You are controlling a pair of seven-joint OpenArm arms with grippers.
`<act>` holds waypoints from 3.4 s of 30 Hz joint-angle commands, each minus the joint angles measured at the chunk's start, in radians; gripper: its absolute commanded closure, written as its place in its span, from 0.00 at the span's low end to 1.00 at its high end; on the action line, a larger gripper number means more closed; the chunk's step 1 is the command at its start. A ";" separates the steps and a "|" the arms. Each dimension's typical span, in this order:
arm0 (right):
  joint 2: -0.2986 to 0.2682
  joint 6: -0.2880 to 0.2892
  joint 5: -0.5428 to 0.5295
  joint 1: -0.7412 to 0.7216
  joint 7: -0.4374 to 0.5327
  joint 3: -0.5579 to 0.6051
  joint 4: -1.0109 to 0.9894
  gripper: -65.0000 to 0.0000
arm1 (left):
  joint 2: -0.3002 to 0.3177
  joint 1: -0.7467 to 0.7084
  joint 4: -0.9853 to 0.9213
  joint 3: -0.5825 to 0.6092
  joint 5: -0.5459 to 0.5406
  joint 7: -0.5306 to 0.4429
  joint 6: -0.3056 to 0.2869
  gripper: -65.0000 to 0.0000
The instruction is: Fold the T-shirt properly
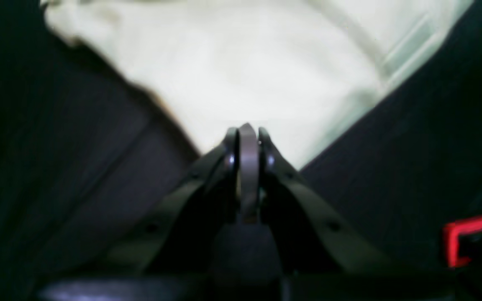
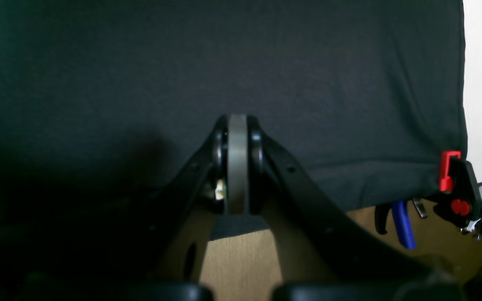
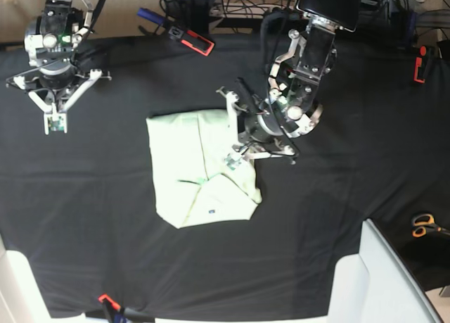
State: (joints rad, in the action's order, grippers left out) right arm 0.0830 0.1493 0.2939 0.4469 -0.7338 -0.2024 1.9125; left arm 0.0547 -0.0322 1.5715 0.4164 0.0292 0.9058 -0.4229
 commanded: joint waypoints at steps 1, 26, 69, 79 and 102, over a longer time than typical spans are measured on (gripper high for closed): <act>-0.002 -0.004 0.006 0.002 0.016 -0.001 0.020 1.00 | -0.005 0.013 0.005 -0.001 0.001 -0.018 0.002 1.00; -0.002 -0.004 0.006 0.002 0.016 -0.001 0.022 1.00 | 0.046 -0.041 0.166 -0.012 -0.002 0.085 0.005 1.00; -0.005 0.189 0.009 0.154 0.328 -0.010 0.071 1.00 | 0.127 -0.412 0.406 -0.297 0.004 -0.067 0.005 1.00; 0.010 0.189 0.012 0.410 0.248 -0.108 0.092 1.00 | 0.165 -0.788 0.422 -0.293 0.004 -0.109 0.005 1.00; -0.173 0.191 0.008 -0.125 0.682 0.134 -1.659 1.00 | 0.052 -0.240 -1.229 -0.285 0.005 -0.801 0.006 1.00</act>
State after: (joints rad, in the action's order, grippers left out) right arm -0.0750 0.3420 0.3012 0.3054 -0.0292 -0.0658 0.2386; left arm 0.1024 -0.2592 0.3248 0.1314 0.0353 0.0872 -0.4160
